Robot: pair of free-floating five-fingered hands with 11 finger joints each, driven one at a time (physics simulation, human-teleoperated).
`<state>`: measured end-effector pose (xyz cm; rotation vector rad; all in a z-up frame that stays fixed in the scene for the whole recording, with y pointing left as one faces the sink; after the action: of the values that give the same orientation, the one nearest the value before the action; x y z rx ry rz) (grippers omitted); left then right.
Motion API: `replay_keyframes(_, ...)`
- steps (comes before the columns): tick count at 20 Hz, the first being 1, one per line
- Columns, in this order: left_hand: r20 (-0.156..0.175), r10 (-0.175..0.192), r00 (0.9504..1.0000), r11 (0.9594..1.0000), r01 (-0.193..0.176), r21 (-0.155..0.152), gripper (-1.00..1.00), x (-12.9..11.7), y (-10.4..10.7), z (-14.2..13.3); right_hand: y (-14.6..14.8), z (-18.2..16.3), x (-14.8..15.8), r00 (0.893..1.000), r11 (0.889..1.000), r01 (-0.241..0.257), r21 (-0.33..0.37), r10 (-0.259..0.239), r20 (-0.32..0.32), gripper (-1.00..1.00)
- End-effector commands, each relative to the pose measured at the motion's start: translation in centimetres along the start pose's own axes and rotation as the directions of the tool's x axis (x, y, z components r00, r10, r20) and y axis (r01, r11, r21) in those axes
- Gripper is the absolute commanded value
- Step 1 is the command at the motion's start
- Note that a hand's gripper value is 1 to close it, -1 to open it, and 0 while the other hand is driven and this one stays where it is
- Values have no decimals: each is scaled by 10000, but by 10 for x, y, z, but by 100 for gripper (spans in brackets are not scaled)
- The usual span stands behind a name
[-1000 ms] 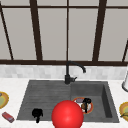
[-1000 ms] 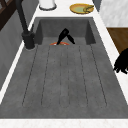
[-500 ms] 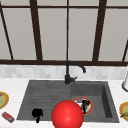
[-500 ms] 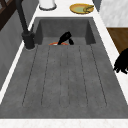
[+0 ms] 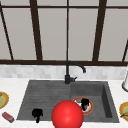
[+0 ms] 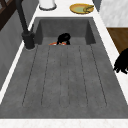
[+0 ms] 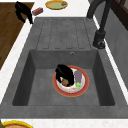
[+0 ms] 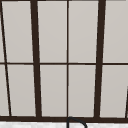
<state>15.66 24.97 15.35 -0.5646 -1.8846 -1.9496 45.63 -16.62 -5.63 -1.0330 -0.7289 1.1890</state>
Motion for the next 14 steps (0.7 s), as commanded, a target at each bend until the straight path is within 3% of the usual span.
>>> replay_keyframes(1,0,0,10000,10000,0,0,0,0,0,0,7,-2,3,9997,9997,-227,59,227,-69,100)
replay_keyframes(3,0,0,10000,10000,0,0,0,0,0,0,-8,-4,1,9996,9996,275,-25,-275,-14,100)
replay_keyframes(5,0,0,10000,10000,0,0,0,0,0,0,-28,4,-3,9997,9984,233,-516,-236,-61,100)
replay_keyframes(14,0,0,10000,10000,0,0,0,0,0,0,-75,39,-33,9990,9986,420,-337,-425,-158,100)
